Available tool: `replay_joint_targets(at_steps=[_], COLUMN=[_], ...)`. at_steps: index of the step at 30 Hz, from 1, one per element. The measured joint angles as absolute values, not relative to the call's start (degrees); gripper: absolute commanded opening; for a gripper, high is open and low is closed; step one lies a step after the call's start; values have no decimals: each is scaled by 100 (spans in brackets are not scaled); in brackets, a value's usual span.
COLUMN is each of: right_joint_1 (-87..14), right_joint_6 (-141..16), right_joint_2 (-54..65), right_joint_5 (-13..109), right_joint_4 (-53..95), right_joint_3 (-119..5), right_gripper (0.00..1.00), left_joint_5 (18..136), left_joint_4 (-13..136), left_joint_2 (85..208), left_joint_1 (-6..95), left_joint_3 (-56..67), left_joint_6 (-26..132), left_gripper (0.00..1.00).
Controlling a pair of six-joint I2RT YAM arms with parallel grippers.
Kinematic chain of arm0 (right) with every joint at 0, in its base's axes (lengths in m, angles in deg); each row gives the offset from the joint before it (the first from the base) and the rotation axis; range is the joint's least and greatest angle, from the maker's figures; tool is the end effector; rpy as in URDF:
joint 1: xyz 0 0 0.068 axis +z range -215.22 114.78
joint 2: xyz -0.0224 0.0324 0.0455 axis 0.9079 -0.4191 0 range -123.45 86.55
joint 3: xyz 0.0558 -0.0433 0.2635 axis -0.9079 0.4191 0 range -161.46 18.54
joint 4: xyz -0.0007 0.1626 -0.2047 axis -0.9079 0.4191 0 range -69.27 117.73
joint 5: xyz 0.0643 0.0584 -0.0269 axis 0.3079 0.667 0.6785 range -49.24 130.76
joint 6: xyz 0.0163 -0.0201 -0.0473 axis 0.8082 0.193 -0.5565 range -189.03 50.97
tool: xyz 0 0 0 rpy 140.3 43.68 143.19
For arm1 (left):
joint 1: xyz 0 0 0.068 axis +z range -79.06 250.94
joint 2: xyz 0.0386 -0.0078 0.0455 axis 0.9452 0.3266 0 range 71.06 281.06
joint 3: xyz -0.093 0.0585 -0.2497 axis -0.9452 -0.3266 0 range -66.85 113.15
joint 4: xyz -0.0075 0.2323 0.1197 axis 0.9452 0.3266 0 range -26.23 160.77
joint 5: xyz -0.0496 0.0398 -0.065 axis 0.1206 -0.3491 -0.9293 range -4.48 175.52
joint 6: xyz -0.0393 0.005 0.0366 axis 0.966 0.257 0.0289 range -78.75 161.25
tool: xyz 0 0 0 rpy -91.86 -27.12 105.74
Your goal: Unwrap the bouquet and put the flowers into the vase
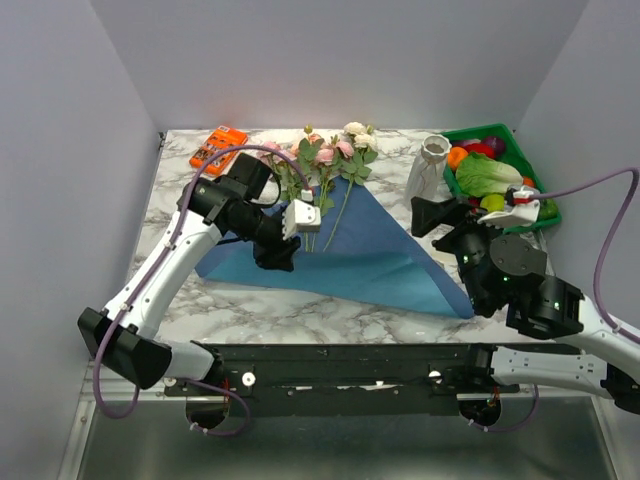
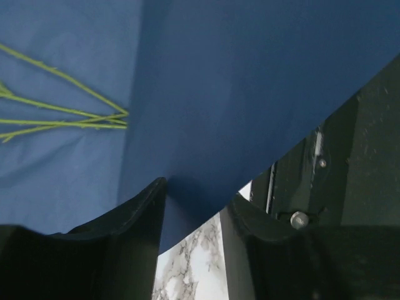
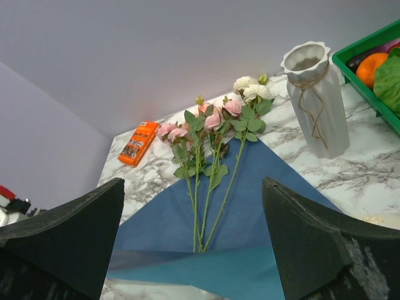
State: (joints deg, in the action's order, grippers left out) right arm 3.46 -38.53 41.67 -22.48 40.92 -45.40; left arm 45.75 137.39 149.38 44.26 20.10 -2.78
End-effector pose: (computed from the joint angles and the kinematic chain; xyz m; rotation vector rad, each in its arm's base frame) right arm 0.0787 0.1142 0.4347 0.3334 1.5647 0.4760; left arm 0.2066 -0.1292 0.3762 1.6088 1.9213 -0.8094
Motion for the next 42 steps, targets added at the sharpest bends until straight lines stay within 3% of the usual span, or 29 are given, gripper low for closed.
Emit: replay_joint_targets(at_steps=[6, 7, 9, 11, 20, 24, 30, 33, 42], right_joint_1=[346, 346, 346, 346, 349, 460, 401, 104, -1293], right_joint_6=[-3650, -3602, -3508, -3385, -2690, -2424, -2354, -2349, -2570], right_joint_2=[3858, 3802, 3638, 3434, 2838, 2545, 2304, 1992, 254], right_joint_5=[-1993, -1931, -1783, -1590, -519, -69, 16, 141, 912], right_joint_4=[4096, 4096, 4096, 4138, 4335, 4418, 4914, 5097, 5351], right_joint_3=[-4499, -4486, -4471, -4460, -3987, -3824, -4127, -4602, -5618], right_gripper=[97, 97, 96, 96, 91, 94, 93, 88, 79], left_joint_5=[4562, 4562, 4571, 4581, 4850, 5342, 6601, 7309, 7956], left_joint_4=[14002, 14017, 14041, 14065, 14045, 13984, 13317, 12813, 11665], left_joint_2=[14455, 14352, 14171, 14042, 13624, 13347, 13211, 13395, 14586], left_joint_1=[3694, 3582, 3427, 3331, 3244, 3244, 3364, 3626, 5305], left_joint_3=[1525, 1547, 1687, 1929, 3543, 3781, 3363, 2837, 979], left_joint_6=[-396, -372, -328, -179, 586, 1156, 2072, 2513, 3110], left_gripper=[59, 71, 80, 99, 99, 99, 99, 99, 99])
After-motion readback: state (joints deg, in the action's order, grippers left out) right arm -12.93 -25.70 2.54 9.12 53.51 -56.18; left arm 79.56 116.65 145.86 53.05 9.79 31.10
